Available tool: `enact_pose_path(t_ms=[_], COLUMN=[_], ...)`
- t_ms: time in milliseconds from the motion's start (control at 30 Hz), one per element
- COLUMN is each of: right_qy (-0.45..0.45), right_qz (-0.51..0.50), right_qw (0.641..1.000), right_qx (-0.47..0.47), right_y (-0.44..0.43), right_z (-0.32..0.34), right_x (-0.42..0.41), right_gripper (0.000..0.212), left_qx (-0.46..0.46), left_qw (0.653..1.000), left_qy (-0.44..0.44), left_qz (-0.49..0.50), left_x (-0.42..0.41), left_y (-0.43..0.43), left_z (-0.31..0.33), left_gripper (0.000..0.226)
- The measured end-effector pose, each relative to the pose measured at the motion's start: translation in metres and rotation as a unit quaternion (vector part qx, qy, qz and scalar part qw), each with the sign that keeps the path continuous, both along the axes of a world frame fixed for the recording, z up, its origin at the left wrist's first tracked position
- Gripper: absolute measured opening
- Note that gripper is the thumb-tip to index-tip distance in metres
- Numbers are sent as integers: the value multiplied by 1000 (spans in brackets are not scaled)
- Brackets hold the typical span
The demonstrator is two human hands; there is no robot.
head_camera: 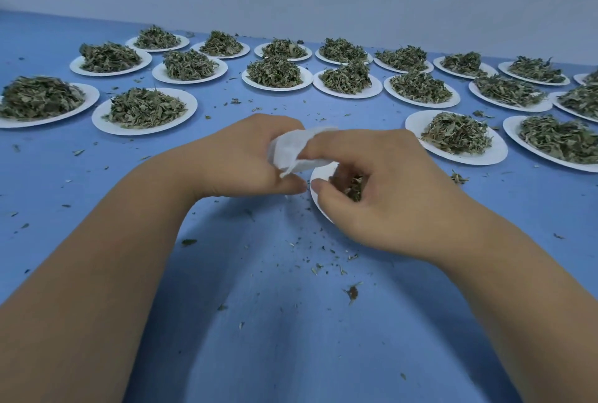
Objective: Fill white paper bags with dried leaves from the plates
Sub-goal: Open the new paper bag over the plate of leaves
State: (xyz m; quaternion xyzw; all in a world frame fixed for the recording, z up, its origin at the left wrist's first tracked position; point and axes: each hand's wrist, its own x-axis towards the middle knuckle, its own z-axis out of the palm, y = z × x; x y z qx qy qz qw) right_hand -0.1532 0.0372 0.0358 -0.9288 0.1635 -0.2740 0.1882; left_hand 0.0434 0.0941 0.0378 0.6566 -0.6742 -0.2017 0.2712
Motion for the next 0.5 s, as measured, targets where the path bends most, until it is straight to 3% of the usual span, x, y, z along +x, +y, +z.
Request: enact_pose_path(t_ms=[67,133,233,500], right_qy=[-13,-41,-46,59], right_qz=[-1,-3,-17,-54], right_qw=[999,999,999,996], right_qx=[-44,-30,22,47], right_y=[2,2,2,4], right_z=[-1,-1,0,-3], right_x=[5,7,4,6], right_gripper=[18,5,10,11], left_qx=[-28,-76,-133,-147], left_qw=[998,995,990,988], left_qy=[-48,-57,24,-38], left_qz=[-12,-12,31,19], left_x=[-7,-9,-5,-13], left_y=[0,-1,0,-1], left_z=[0,0,0,-6], left_gripper=[27,23,27,42])
